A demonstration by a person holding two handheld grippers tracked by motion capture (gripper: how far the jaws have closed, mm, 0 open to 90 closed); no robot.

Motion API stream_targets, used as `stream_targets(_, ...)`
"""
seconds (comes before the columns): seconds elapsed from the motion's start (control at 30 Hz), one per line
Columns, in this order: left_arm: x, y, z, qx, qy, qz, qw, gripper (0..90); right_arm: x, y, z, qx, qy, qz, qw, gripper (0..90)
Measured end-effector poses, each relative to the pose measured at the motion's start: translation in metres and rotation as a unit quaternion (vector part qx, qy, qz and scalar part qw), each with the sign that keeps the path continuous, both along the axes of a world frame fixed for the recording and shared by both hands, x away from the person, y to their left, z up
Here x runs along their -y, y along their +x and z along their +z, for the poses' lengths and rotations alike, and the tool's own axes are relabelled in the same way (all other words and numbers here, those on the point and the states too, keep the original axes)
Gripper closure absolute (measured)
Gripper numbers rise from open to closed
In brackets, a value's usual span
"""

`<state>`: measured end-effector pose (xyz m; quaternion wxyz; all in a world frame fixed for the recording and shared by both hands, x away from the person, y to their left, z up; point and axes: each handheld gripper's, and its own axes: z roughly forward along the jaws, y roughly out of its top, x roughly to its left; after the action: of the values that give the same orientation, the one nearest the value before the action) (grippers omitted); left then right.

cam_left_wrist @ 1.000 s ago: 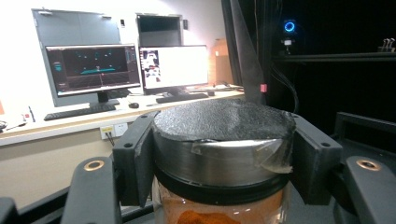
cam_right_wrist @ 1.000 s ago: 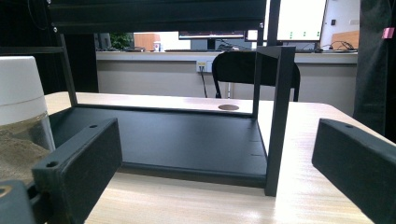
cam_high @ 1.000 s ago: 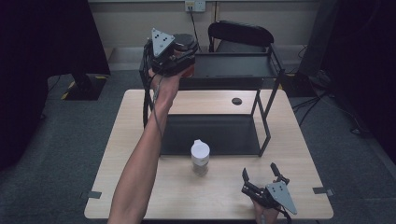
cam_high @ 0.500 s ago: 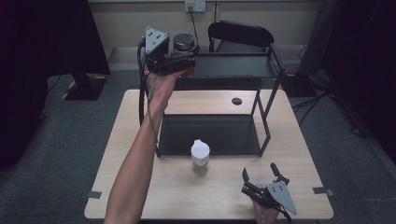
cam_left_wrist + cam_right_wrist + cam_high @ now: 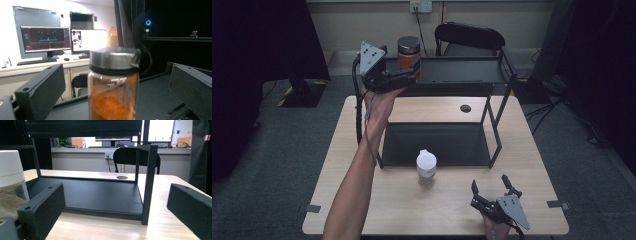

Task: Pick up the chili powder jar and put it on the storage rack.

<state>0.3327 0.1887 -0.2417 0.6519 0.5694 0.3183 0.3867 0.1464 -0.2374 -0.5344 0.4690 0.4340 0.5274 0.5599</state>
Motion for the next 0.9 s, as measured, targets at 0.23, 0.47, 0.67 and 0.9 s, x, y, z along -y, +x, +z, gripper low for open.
stream_targets(0.23, -0.005, -0.011, -0.015, 0.016, 0.001, 0.000, 0.9999, 0.0, 0.000, 0.000, 0.000, 0.000, 0.000, 0.000, 1.0000, 0.5)
stream_targets(0.47, -0.011, -0.023, -0.031, 0.020, -0.002, -0.003, 0.9998, 0.0, 0.000, 0.000, 0.000, 0.000, 0.000, 0.000, 1.0000, 0.4)
stream_targets(0.67, -0.017, -0.035, -0.051, 0.029, -0.012, -0.006, 0.9995, 0.0, 0.000, 0.000, 0.000, 0.000, 0.000, 0.000, 1.0000, 0.4)
stream_targets(0.9, -0.022, -0.049, -0.071, 0.032, -0.009, -0.008, 0.9994, 0.0, 0.000, 0.000, 0.000, 0.000, 0.000, 0.000, 1.0000, 0.4)
